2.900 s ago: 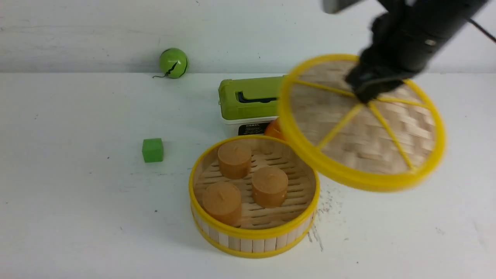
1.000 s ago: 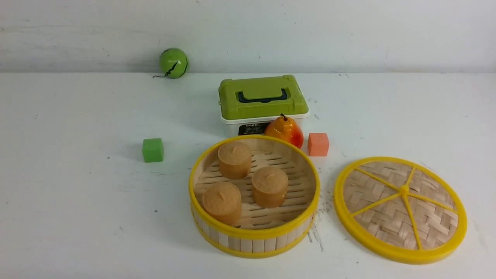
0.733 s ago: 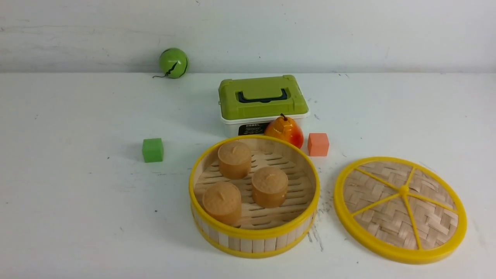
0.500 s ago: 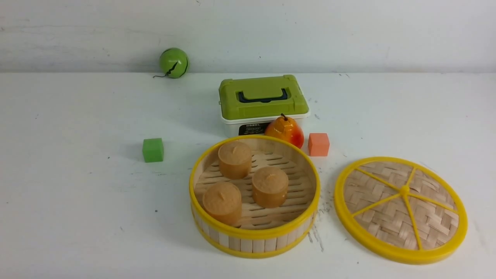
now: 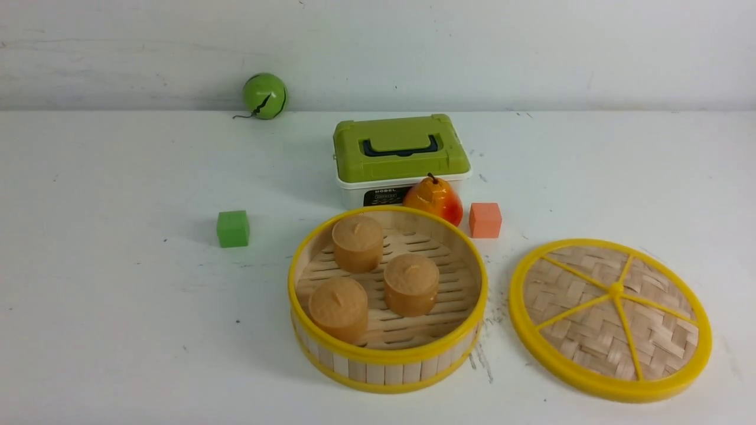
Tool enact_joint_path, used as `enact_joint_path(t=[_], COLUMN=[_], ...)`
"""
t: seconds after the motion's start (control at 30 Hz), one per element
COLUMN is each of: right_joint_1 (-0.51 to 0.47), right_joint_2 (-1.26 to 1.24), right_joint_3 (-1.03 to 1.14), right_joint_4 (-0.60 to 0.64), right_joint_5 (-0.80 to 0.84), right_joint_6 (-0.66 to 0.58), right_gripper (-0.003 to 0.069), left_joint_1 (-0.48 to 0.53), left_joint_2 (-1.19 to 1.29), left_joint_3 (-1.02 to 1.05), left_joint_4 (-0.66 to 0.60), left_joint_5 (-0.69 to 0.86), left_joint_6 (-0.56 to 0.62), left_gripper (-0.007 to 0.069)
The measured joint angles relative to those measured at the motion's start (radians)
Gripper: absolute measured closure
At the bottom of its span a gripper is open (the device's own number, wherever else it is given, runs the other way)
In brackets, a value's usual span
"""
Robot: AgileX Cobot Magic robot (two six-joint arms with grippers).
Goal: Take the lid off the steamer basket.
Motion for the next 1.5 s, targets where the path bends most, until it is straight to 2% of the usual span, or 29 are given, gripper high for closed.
enact_joint_path(t=[0.1, 0.17, 0.37, 0.6, 0.83, 1.5], right_joint_1=[-0.065, -0.132, -0.188, -0.188, -0.139, -0.133], right_joint_2=[-0.091, -0.187, -0.292, -0.296, -0.296, -0.296], right_joint_3=[0.076, 0.1, 0.098, 0.092, 0.092, 0.092], right_joint_4=[-0.053, -0.119, -0.209, -0.188, -0.107, -0.095], right_joint_5=[0.074, 0.212, 0.426, 0.46, 0.461, 0.461], right_joint_6=[0.06, 0.157, 0.261, 0.255, 0.136, 0.125], right_gripper=[0.0675, 0.0675, 0.0675, 0.0675, 0.0675, 0.0669], left_joint_1=[0.0, 0.0, 0.0, 0.0, 0.0, 0.0], left_joint_2=[0.0, 0.0, 0.0, 0.0, 0.0, 0.0], left_joint_3=[0.0, 0.0, 0.0, 0.0, 0.0, 0.0], left_joint_4=[0.0, 0.0, 0.0, 0.0, 0.0, 0.0], left_joint_5=[0.0, 0.0, 0.0, 0.0, 0.0, 0.0], left_joint_6=[0.0, 0.0, 0.0, 0.0, 0.0, 0.0], left_gripper=[0.0385, 0.0385, 0.0385, 0.0385, 0.0385, 0.0385])
